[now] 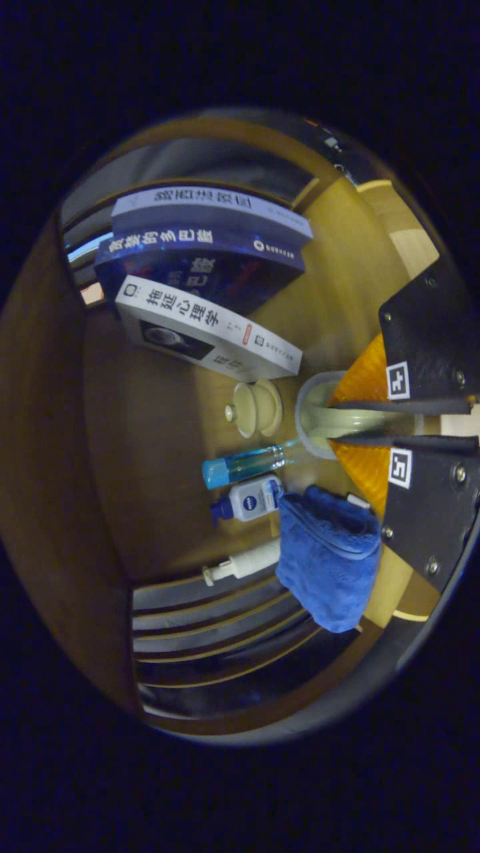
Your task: Pull open the drawer, take out the items inside it, and place them on the countertop above the cabinet.
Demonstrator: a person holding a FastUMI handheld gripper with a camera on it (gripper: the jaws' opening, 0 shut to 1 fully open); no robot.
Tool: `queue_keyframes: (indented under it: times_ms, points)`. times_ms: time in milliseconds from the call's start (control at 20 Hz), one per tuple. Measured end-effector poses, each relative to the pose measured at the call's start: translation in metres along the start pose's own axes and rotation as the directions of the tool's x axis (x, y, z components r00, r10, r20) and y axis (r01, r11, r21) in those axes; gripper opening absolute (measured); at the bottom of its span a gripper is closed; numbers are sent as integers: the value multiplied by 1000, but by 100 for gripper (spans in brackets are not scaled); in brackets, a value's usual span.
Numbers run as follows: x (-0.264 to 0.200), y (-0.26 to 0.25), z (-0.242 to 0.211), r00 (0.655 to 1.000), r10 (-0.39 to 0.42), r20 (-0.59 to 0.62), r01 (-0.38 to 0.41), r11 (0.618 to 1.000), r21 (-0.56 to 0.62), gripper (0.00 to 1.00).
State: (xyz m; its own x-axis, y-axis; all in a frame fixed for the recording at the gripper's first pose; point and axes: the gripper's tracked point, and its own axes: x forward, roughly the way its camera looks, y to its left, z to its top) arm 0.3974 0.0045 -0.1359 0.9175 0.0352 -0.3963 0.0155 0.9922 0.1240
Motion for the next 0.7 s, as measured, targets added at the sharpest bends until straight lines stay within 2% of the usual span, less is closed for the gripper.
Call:
queue_keyframes:
  times_ms: [350, 650, 700]
  points:
    - [35, -6, 11, 998, -5, 57, 3, 999, 42, 14]
    - [27, -18, 17, 993, -77, 91, 82, 995, -56, 19]
    - [23, -19, 16, 992, -81, 92, 88, 993, -74, 27]
